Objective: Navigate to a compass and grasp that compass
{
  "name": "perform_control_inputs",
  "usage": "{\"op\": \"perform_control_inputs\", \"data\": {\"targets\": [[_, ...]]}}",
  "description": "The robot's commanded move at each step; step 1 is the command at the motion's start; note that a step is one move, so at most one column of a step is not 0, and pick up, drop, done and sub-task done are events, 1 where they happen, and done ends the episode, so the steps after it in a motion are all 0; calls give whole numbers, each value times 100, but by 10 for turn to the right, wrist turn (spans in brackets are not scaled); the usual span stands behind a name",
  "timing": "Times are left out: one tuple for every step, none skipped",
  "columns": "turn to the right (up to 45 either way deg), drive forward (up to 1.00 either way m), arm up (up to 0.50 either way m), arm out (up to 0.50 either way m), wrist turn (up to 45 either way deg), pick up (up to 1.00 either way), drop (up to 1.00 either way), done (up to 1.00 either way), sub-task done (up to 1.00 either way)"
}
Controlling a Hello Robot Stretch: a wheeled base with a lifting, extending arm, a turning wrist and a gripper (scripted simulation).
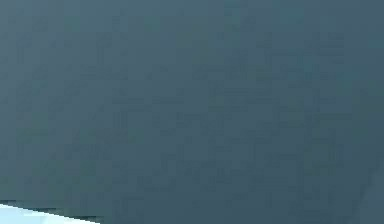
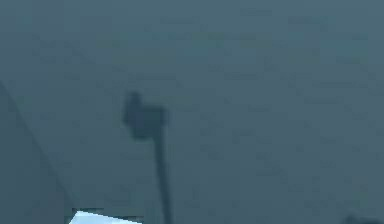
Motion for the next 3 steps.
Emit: {"op": "perform_control_inputs", "data": {"targets": [[0,10,0,0,0,0,0,0,0],[450,0,0,0,0,0,0,0,0],[450,0,0,0,0,0,0,0,0]]}}
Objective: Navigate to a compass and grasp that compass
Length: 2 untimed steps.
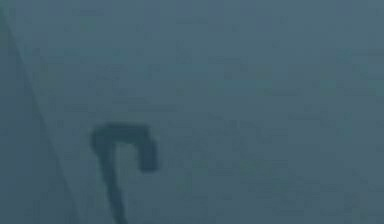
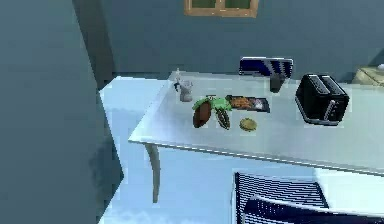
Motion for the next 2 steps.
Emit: {"op": "perform_control_inputs", "data": {"targets": [[180,0,0,0,0,0,0,0,0],[450,0,0,0,0,0,0,0,0]]}}
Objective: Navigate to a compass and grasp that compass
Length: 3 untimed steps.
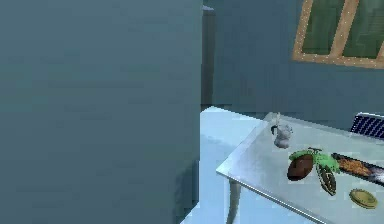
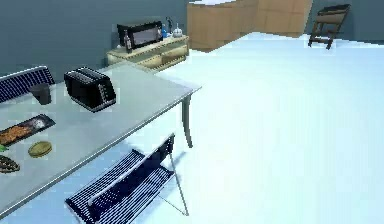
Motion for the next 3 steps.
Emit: {"op": "perform_control_inputs", "data": {"targets": [[210,0,0,0,0,0,0,0,0],[0,60,0,0,0,0,0,0,0],[-300,0,0,0,0,0,0,0,0]]}}
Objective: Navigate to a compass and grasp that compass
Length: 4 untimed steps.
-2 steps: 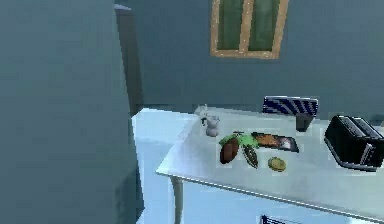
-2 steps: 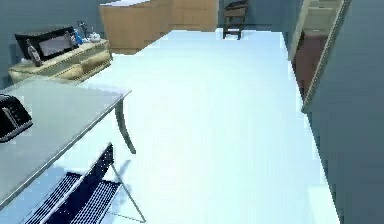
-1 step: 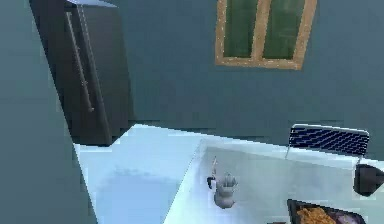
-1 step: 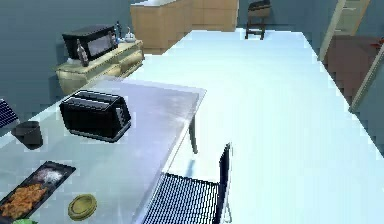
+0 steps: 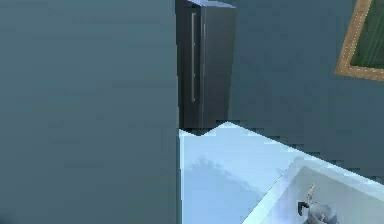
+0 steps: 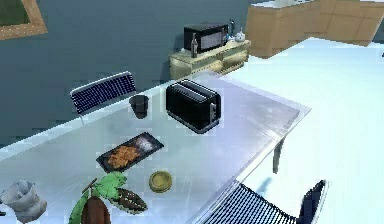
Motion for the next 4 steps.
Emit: {"op": "perform_control_inputs", "data": {"targets": [[0,0,50,0,0,0,0,0,0],[0,0,26,0,0,0,0,0,0],[0,0,0,26,0,0,0,0,0],[0,0,0,0,450,0,0,0,0]]}}
